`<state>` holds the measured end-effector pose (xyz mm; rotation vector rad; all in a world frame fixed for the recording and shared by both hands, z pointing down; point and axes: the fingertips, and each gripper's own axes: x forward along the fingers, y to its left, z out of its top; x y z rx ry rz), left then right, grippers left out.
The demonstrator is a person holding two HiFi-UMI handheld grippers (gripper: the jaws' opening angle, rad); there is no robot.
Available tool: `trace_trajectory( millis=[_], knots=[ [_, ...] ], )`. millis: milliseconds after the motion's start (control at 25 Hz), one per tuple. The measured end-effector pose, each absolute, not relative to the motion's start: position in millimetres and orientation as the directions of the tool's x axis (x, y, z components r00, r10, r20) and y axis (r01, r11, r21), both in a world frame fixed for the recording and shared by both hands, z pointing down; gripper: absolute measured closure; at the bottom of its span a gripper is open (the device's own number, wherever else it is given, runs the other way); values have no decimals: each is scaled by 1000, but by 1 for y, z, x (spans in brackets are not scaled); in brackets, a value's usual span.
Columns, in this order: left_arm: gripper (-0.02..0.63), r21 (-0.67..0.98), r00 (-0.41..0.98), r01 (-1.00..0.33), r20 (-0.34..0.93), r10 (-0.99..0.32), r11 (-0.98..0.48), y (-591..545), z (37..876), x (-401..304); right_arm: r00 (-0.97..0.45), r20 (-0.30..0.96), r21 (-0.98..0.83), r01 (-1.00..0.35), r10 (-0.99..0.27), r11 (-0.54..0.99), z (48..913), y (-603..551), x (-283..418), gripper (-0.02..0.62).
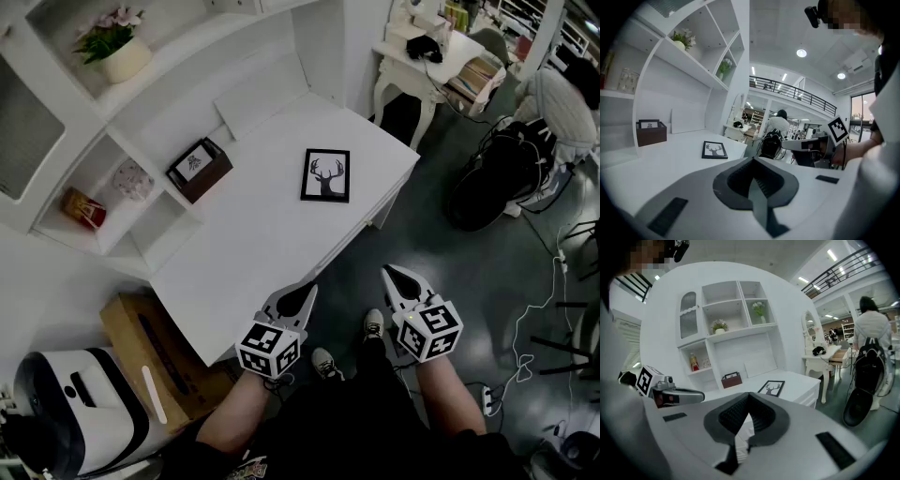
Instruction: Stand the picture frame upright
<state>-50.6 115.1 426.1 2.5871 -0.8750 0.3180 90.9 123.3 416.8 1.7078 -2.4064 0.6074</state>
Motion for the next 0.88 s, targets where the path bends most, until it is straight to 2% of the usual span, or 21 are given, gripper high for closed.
trace_trajectory(
  millis=[880],
  knots=[
    [600,308,780,-621,335,-529,-721,111,430,-49,-331,330,-231,-936,-884,264,417,115,97,592]
  ],
)
